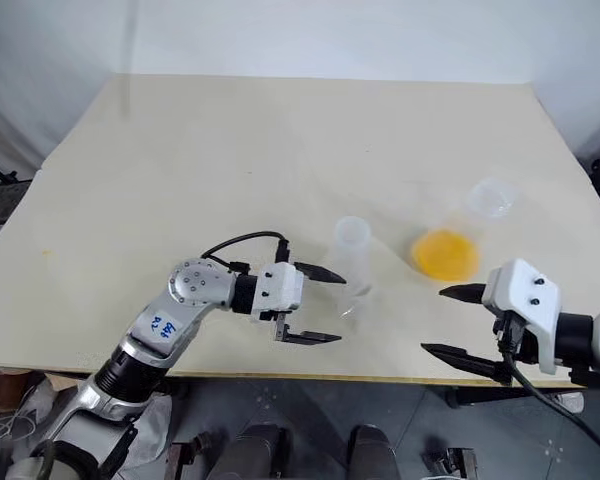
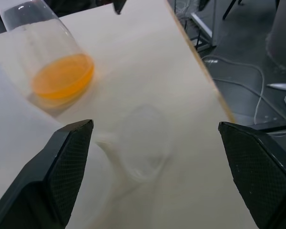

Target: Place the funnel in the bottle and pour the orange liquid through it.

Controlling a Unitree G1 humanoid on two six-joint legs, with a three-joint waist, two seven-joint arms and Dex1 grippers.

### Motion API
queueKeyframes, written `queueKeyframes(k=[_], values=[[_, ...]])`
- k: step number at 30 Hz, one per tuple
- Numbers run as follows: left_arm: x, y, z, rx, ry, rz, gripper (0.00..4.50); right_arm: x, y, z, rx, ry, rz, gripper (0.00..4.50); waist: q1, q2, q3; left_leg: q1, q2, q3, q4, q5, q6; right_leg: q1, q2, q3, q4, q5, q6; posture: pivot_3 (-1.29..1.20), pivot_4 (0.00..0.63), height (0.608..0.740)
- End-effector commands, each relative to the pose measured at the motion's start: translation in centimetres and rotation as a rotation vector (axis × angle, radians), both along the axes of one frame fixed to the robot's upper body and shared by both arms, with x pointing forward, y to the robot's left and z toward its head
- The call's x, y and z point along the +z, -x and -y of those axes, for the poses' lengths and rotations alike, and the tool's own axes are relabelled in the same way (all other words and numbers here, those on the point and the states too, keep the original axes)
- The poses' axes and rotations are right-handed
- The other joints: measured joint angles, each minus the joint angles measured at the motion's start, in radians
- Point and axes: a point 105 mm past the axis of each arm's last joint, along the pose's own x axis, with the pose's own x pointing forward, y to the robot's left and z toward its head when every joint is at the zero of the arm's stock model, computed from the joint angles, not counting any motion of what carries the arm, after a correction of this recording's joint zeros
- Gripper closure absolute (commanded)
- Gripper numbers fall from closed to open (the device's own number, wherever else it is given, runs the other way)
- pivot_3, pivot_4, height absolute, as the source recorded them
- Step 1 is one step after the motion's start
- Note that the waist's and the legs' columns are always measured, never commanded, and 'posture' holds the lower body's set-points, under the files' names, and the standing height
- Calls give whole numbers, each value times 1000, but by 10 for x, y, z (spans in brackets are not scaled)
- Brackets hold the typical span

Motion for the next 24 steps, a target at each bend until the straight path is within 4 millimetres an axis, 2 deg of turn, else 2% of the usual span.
queueKeyframes(k=[1,8,11,21,24], values=[[3,-1,12,-4,-17,97,36,8,4,-3,-10,-5,56,0,0,0,0,0,0,0,0,0,0,0,0,0,0,0,0,0,150,740],[-9,5,23,-6,-106,184,36,5,11,-7,-43,-23,62,0,0,0,0,0,0,0,0,0,0,0,0,0,0,0,0,0,150,740],[-13,-2,25,40,-146,234,36,3,14,-8,-56,-29,60,0,1,0,0,0,0,0,0,0,0,0,0,0,0,0,0,0,150,740],[11,-10,38,129,-33,223,36,3,20,-10,-78,-57,63,0,6,0,0,0,0,0,0,0,0,0,0,0,0,0,0,0,150,740],[11,-11,39,132,-43,230,36,2,21,-10,-82,-60,62,0,6,0,0,0,0,0,0,0,0,0,0,0,0,0,0,0,150,740]])
